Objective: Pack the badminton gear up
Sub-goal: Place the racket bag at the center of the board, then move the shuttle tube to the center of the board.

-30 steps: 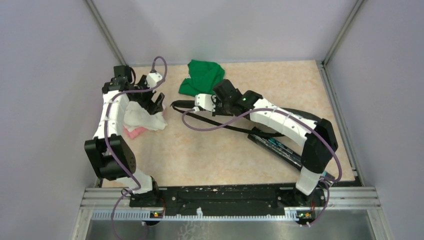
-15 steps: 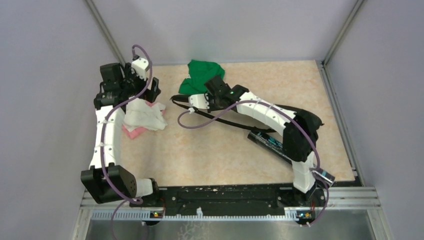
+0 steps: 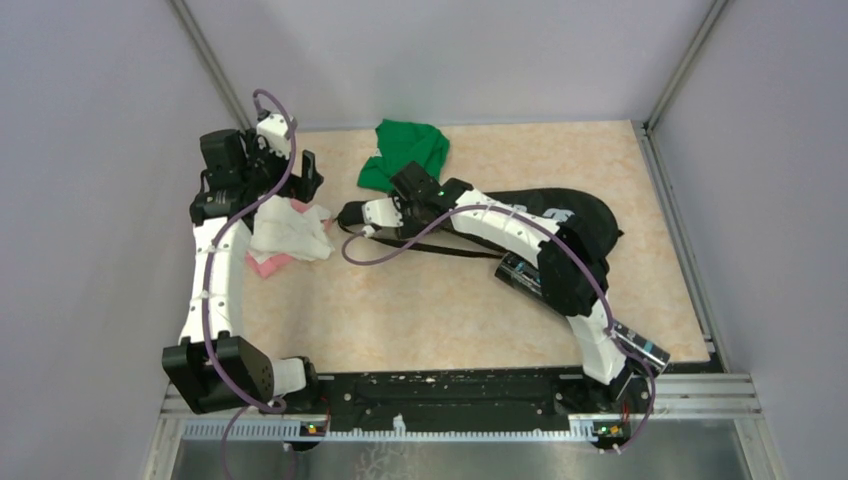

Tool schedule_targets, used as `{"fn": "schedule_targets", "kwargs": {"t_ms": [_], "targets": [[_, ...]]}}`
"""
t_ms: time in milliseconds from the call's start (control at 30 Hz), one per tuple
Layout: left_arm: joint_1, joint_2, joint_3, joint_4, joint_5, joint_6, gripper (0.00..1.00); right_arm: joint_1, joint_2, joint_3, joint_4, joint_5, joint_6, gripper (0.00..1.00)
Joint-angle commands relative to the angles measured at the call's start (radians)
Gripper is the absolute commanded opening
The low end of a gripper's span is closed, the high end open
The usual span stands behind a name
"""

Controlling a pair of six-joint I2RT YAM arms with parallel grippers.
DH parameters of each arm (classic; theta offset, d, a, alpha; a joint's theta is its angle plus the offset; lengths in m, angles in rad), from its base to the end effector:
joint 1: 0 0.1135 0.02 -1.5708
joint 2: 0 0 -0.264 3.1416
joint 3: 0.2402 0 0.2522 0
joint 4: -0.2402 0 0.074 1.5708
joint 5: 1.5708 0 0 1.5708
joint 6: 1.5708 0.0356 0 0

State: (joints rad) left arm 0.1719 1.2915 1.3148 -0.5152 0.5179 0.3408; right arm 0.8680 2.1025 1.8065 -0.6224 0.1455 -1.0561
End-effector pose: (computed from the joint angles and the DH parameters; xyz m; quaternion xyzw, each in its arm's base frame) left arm 0.2820 0.0311 0.3834 0.2010 0.8153 -0.0866 0.5360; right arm 0.3090 0.3568 0.2402 -0.7617 0.5594 -0.0986 0.3117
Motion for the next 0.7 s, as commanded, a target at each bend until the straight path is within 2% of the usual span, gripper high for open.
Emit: {"fn": "schedule_targets", "kwargs": {"t_ms": [0, 67, 167, 433, 600, 667], "targets": [[0.002, -0.05, -0.012, 0.083, 0.018, -0.044, 0.99, 0.005, -0.041, 0.105, 0.014, 0.002, 0.108, 0.68], [0.002, -0.051, -0.014, 0.089, 0.022, -0.049, 0.99, 0.005, -0.068, 0.109, -0.01, -0.011, 0.165, 0.79], [0.002, -0.053, -0.017, 0.1, 0.024, -0.058, 0.99, 0.003, -0.135, 0.088, -0.045, -0.038, 0.254, 0.87], [0.001, -0.039, -0.017, 0.11, 0.052, -0.097, 0.99, -0.062, -0.426, -0.183, -0.163, -0.165, 0.44, 0.88], [0.001, -0.034, -0.02, 0.111, 0.087, -0.096, 0.99, -0.147, -0.615, -0.421, -0.239, -0.205, 0.497, 0.98], [0.0, -0.034, -0.026, 0.119, 0.086, -0.096, 0.99, -0.179, -0.686, -0.502, -0.271, -0.206, 0.513, 0.98]]}}
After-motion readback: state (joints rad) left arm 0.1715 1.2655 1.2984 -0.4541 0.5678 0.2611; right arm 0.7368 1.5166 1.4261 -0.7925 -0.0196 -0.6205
